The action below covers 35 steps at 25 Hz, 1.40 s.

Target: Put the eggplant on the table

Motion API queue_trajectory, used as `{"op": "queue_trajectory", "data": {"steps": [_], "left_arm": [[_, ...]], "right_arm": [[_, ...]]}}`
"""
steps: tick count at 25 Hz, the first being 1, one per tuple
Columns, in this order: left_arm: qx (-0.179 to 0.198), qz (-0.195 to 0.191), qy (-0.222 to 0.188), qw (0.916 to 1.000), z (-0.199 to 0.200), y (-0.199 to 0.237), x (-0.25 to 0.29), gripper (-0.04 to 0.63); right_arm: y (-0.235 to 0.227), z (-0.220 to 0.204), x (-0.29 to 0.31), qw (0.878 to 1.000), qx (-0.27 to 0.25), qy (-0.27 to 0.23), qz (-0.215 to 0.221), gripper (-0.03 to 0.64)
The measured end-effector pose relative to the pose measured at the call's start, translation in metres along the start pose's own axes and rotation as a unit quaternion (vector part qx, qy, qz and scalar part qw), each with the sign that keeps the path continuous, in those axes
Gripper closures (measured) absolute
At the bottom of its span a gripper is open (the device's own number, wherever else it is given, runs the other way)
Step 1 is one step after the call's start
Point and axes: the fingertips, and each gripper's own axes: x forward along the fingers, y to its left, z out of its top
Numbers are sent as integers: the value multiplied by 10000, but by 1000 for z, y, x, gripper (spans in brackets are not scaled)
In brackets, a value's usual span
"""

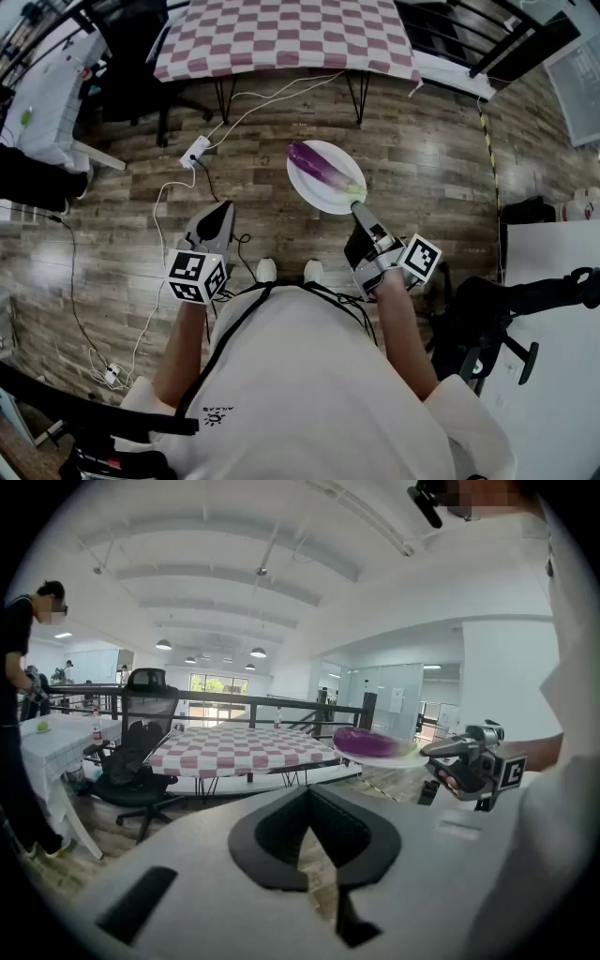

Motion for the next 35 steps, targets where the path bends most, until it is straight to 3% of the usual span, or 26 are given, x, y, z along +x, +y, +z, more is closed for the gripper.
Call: {"op": "queue_trajectory", "data": {"steps": [8, 35], "left_arm": [[5, -5, 38, 10000, -2, 3, -7, 589], [-17, 171, 40, 9998, -8, -62, 14, 589]], "right_arm": [[6, -8, -2, 10000, 0, -14, 33, 584], [1, 34, -40, 9996, 63, 232, 145, 586]]}}
